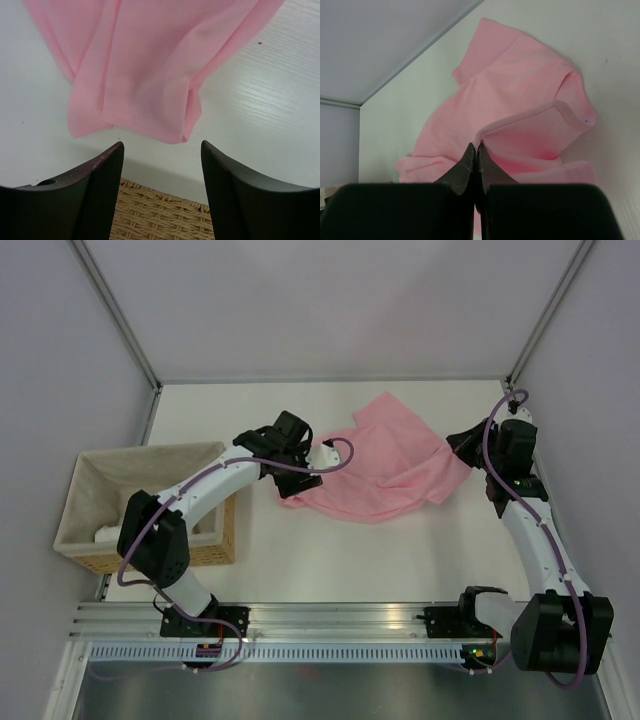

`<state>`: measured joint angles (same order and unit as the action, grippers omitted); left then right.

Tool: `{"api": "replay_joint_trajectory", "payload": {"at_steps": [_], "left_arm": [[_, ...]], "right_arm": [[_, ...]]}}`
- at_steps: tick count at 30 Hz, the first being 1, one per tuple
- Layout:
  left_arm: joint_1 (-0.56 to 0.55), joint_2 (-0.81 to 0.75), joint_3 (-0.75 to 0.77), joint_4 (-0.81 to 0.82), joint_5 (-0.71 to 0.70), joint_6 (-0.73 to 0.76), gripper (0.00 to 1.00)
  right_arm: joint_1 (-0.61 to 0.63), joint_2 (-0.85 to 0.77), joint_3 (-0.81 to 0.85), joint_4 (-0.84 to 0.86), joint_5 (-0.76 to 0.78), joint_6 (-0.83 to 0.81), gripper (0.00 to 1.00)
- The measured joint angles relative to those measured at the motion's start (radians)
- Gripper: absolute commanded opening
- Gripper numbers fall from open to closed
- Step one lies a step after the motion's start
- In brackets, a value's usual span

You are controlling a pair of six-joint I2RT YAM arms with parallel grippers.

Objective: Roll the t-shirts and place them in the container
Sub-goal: Flatten the tshirt

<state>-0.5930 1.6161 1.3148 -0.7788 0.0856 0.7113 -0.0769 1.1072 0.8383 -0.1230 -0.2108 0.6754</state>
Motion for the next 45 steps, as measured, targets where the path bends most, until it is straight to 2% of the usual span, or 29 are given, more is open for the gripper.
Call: {"api": "replay_joint_trajectory", "payload": {"at_steps": [5, 7, 10, 11, 12, 18, 21, 24, 28, 30, 32, 34, 36, 40, 42, 44, 45], "left_arm": [[0.005, 0.077, 0.000, 0.011, 0.002, -0.002, 0.69], [0.009, 0.116, 0.000, 0.026, -0.011, -0.004, 0.66], [0.009, 0.180, 0.001, 0.055, -0.045, -0.011, 0.40], [0.009, 0.193, 0.001, 0.058, -0.058, -0.015, 0.16], [0.009, 0.204, 0.001, 0.060, -0.067, -0.021, 0.03], [0.024, 0.203, 0.017, 0.115, -0.165, -0.029, 0.02], [0.061, 0.203, 0.093, 0.153, -0.225, -0.047, 0.02], [0.113, 0.205, 0.260, 0.188, -0.308, -0.055, 0.02], [0.174, 0.233, 0.629, 0.255, -0.407, -0.060, 0.03], [0.200, 0.230, 0.774, 0.307, -0.428, -0.064, 0.04], [0.219, 0.199, 0.823, 0.352, -0.426, -0.069, 0.04], [0.230, 0.134, 0.779, 0.394, -0.414, -0.076, 0.03], [0.233, 0.055, 0.663, 0.416, -0.378, -0.082, 0.03], [0.231, -0.092, 0.297, 0.460, -0.281, -0.088, 0.02], [0.230, -0.118, 0.130, 0.465, -0.229, -0.085, 0.02], [0.230, -0.130, -0.051, 0.453, -0.168, -0.066, 0.15], [0.230, -0.133, -0.136, 0.441, -0.134, -0.046, 0.39]], "right_arm": [[0.000, -0.003, -0.008, 0.005, 0.002, -0.016, 0.00], [0.000, -0.006, -0.017, 0.004, 0.003, -0.021, 0.00], [0.000, -0.009, -0.026, 0.004, 0.003, -0.026, 0.00], [0.000, -0.009, -0.027, 0.004, 0.003, -0.027, 0.00], [0.000, -0.009, -0.028, 0.004, 0.003, -0.030, 0.00], [-0.002, -0.006, -0.028, 0.003, 0.014, -0.047, 0.00], [-0.013, 0.045, 0.024, -0.004, 0.021, -0.048, 0.00], [-0.028, 0.219, 0.271, -0.078, 0.019, -0.056, 0.00], [-0.051, 0.448, 0.739, -0.142, 0.017, -0.070, 0.00], [-0.060, 0.466, 0.871, -0.132, 0.022, -0.071, 0.00], [-0.064, 0.425, 0.909, -0.112, 0.026, -0.070, 0.00], [-0.065, 0.346, 0.876, -0.078, 0.027, -0.068, 0.00], [-0.065, 0.243, 0.777, -0.036, 0.029, -0.064, 0.00], [-0.065, 0.026, 0.414, 0.042, 0.053, -0.049, 0.00], [-0.066, -0.039, 0.246, 0.056, 0.069, -0.040, 0.00], [-0.066, -0.079, 0.080, 0.045, 0.083, -0.025, 0.00], [-0.066, -0.091, -0.004, 0.053, 0.089, -0.016, 0.00]]}}
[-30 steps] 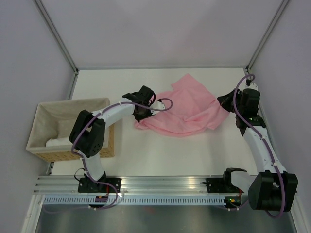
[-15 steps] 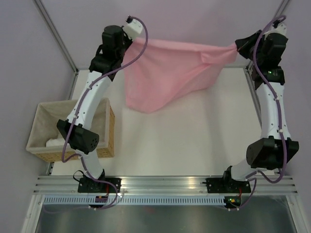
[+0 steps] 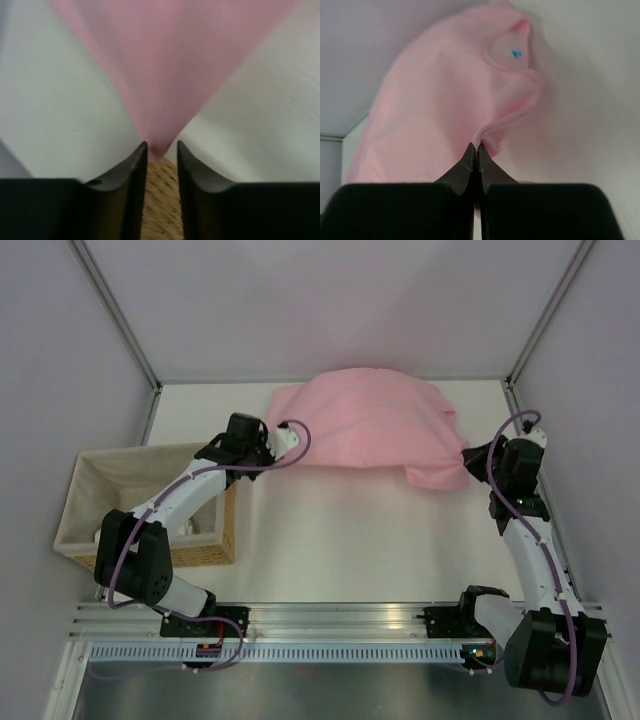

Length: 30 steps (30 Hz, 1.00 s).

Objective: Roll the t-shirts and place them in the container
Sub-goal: Flatten the tshirt

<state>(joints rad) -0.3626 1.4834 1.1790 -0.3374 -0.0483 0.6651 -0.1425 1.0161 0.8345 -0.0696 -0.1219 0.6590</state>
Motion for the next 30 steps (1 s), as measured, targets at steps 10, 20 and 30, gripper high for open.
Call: {"api": "replay_joint_trajectory", "payload": {"at_steps": [10, 20, 30], "left_arm": [[-0.004, -0.069, -0.189, -0.324, 0.218, 0.084, 0.54], [-0.002, 0.244, 0.069, -0.280, 0.140, -0.172, 0.51], [-0.006, 0.329, 0.013, -0.300, 0.178, -0.241, 0.61]], "right_arm": [[0.000, -0.013, -0.320, -0.030, 0.020, 0.001, 0.00], [0.000, 0.008, -0.326, -0.005, 0.048, -0.047, 0.00], [0.000, 0.011, -0.344, -0.009, 0.070, -0.080, 0.00]]}}
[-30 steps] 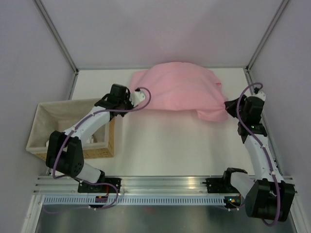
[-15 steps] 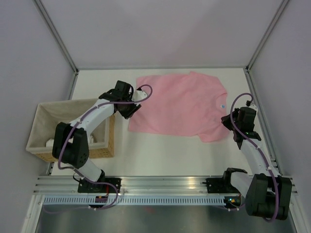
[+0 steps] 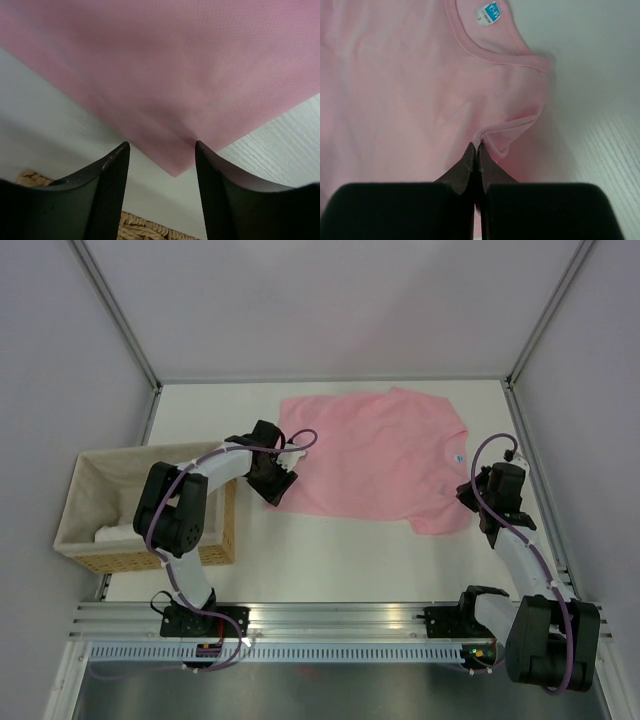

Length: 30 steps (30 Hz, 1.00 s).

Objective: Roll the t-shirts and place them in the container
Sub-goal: Flatten the tshirt

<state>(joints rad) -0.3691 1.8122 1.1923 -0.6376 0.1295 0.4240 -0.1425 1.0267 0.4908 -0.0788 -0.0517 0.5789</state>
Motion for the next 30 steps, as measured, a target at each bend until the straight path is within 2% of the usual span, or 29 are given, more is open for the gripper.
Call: {"api": "replay_joint_trajectory", "payload": {"at_steps": [1, 2, 4, 5, 7, 8, 10, 17, 23, 27, 28, 30], "left_arm": [[-0.002, 0.013, -0.006, 0.000, 0.003, -0.004, 0.60], [-0.006, 0.026, -0.014, 0.000, 0.004, -0.007, 0.59], [-0.015, 0.026, -0.016, 0.002, 0.009, -0.013, 0.53], [-0.020, 0.026, -0.017, 0.002, 0.005, -0.016, 0.41], [-0.026, 0.026, -0.021, 0.007, 0.003, -0.019, 0.29], [-0.027, 0.026, -0.022, 0.009, 0.005, -0.019, 0.18], [-0.027, 0.023, -0.027, 0.013, 0.011, -0.024, 0.03], [-0.028, -0.021, -0.086, 0.047, 0.031, -0.027, 0.02], [-0.031, -0.095, -0.175, 0.051, 0.026, -0.024, 0.02], [-0.031, -0.158, -0.241, 0.030, 0.023, -0.004, 0.02], [-0.031, -0.174, -0.256, 0.018, 0.023, 0.002, 0.03], [-0.031, -0.211, -0.282, -0.006, 0.023, 0.017, 0.14]], "right_arm": [[0.000, 0.002, -0.001, -0.002, 0.000, 0.000, 0.07], [0.000, 0.005, -0.003, -0.005, 0.000, 0.000, 0.18], [0.000, 0.010, -0.014, -0.011, 0.001, 0.004, 0.55], [0.000, 0.011, -0.023, -0.015, 0.002, 0.008, 0.61], [0.000, 0.011, -0.040, -0.032, 0.008, 0.001, 0.71], [0.000, 0.011, -0.047, -0.045, 0.016, 0.000, 0.71], [0.000, 0.011, -0.059, -0.069, 0.031, 0.000, 0.72], [0.000, -0.033, -0.088, -0.128, 0.048, 0.029, 0.71], [0.000, -0.037, -0.093, -0.190, 0.076, 0.059, 0.54], [0.000, -0.063, -0.096, -0.215, 0.071, 0.071, 0.10], [0.000, -0.085, -0.098, -0.222, 0.069, 0.077, 0.08], [0.000, -0.127, -0.100, -0.232, 0.063, 0.086, 0.06]]}}
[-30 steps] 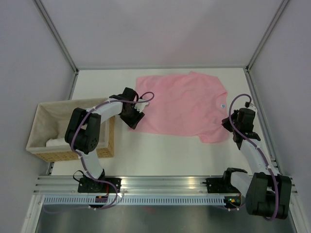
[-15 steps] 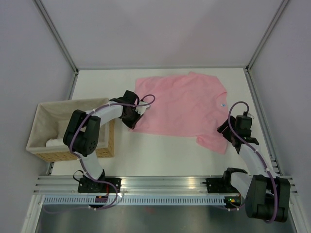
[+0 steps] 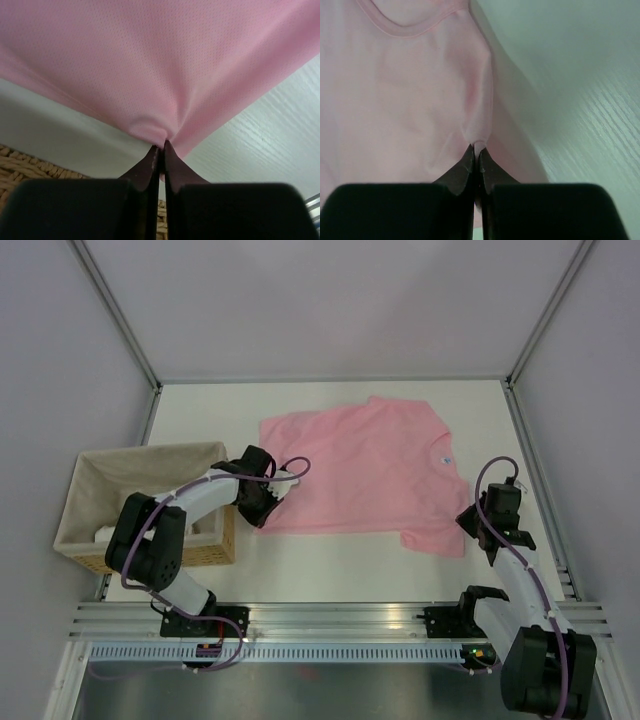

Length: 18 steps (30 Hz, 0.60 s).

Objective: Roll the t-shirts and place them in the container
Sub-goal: Flatten the tshirt

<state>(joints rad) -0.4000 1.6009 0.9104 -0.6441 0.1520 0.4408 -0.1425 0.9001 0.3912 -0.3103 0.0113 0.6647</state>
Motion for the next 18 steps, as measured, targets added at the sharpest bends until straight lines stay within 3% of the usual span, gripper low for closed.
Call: {"api": "replay_joint_trajectory", "payload": {"at_steps": [1, 5, 12, 18], "left_arm": [[0.000, -0.019, -0.006, -0.014, 0.000, 0.008, 0.27], [0.000, -0.101, -0.010, -0.042, -0.014, 0.051, 0.44], [-0.023, -0.205, -0.010, -0.051, -0.047, 0.133, 0.53], [-0.143, -0.190, -0.055, -0.026, -0.086, 0.203, 0.57]], "right_arm": [[0.000, -0.023, 0.000, -0.003, -0.003, 0.002, 0.03], [0.000, -0.063, 0.000, -0.013, -0.009, 0.003, 0.00], [0.000, -0.063, -0.005, -0.024, -0.028, 0.001, 0.00], [0.000, -0.063, -0.005, -0.025, -0.036, -0.006, 0.00]]}}
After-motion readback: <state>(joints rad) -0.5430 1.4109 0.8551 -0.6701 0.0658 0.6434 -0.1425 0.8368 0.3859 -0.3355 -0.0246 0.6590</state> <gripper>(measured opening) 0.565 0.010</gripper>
